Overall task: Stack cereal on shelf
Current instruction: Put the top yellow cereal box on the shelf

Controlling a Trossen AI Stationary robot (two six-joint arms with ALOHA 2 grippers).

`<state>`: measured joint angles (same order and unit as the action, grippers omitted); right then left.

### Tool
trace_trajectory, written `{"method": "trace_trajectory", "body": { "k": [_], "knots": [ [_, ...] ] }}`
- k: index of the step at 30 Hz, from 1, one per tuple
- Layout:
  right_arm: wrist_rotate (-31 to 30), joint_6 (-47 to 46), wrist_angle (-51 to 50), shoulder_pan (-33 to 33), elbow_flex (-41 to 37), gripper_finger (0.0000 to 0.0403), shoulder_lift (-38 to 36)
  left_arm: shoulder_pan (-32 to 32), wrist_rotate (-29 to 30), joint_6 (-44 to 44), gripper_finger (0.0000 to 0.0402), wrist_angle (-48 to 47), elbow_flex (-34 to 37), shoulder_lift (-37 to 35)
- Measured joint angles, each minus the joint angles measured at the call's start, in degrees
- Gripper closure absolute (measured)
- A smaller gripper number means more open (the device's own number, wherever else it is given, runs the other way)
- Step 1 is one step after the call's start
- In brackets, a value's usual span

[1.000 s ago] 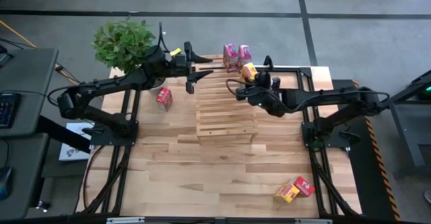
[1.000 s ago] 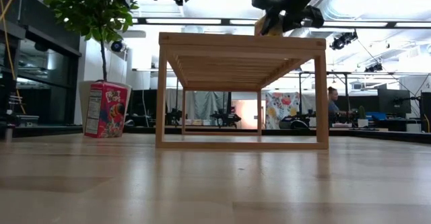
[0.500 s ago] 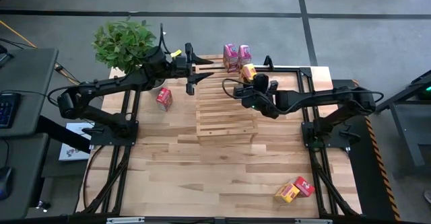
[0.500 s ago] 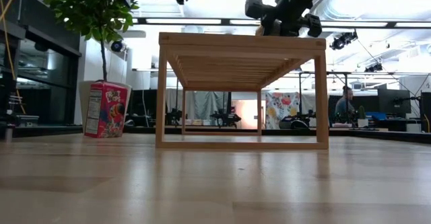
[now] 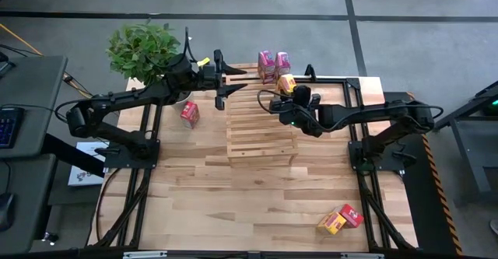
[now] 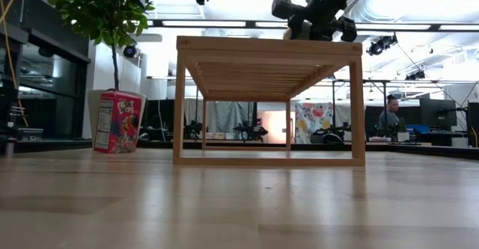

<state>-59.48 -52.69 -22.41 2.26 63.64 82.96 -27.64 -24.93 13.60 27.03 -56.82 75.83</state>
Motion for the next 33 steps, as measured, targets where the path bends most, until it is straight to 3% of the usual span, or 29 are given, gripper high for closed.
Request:
{"method": "trace_trajectory", "body": {
  "k": [8,20,33],
  "knots": [
    [0.01,1.42,0.69,-0.04,0.0,0.0249,0.0,0.0,0.0,0.01,0.0232,-0.07,0.0,0.0],
    [1.36,5.44,3.08,-0.84,0.0,0.016,0.02,-0.02,0.0,0.03,0.0232,-0.13,0.0,0.0],
    [1.63,11.29,2.86,-4.45,-0.02,0.0157,-2.68,-0.02,0.0,0.01,0.0232,-0.17,0.0,0.0]
  ]
}}
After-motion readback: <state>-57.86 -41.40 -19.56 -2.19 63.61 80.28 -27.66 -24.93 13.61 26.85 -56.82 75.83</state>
